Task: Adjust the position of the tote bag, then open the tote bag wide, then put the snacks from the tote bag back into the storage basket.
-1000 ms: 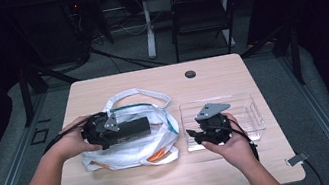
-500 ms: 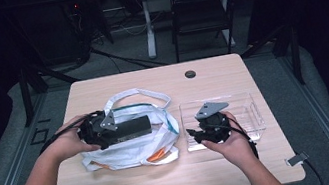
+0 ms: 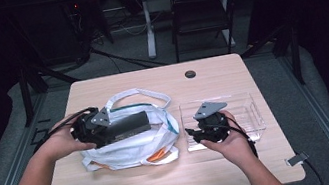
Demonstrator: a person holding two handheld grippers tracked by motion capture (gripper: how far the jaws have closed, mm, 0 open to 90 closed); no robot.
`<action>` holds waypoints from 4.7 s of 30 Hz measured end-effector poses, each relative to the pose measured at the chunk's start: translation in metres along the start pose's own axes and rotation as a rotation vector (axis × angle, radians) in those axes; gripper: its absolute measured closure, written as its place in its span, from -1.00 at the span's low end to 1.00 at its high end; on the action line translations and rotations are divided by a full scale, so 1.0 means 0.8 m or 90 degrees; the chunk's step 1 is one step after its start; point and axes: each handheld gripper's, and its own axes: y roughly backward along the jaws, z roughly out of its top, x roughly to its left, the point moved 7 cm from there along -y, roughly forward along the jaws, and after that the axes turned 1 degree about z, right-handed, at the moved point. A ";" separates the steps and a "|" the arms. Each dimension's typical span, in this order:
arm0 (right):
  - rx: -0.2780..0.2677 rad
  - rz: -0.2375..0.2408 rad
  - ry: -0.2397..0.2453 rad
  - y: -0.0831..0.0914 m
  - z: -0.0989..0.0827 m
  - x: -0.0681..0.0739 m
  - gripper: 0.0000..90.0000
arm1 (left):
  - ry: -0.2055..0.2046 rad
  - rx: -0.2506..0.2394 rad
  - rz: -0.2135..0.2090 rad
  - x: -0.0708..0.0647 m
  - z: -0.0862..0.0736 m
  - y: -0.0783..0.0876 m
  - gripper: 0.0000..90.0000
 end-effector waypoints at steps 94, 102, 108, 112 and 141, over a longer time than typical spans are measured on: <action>0.203 0.151 0.346 -0.009 0.097 -0.002 -0.38 | -0.099 -0.095 -0.065 -0.035 0.169 -0.011 -0.02; 0.215 0.157 0.346 -0.014 0.087 -0.003 -0.34 | -0.105 -0.108 -0.065 -0.037 0.179 -0.012 -0.02; 0.211 0.160 0.335 -0.016 0.082 -0.004 -0.32 | -0.107 -0.113 -0.068 -0.038 0.184 -0.012 -0.02; 0.220 0.164 0.334 -0.016 0.080 -0.004 -0.23 | -0.111 -0.115 -0.068 -0.040 0.187 -0.013 -0.02; 0.247 0.177 0.355 -0.021 0.070 -0.001 -0.06 | -0.121 -0.135 -0.064 -0.039 0.186 -0.016 -0.10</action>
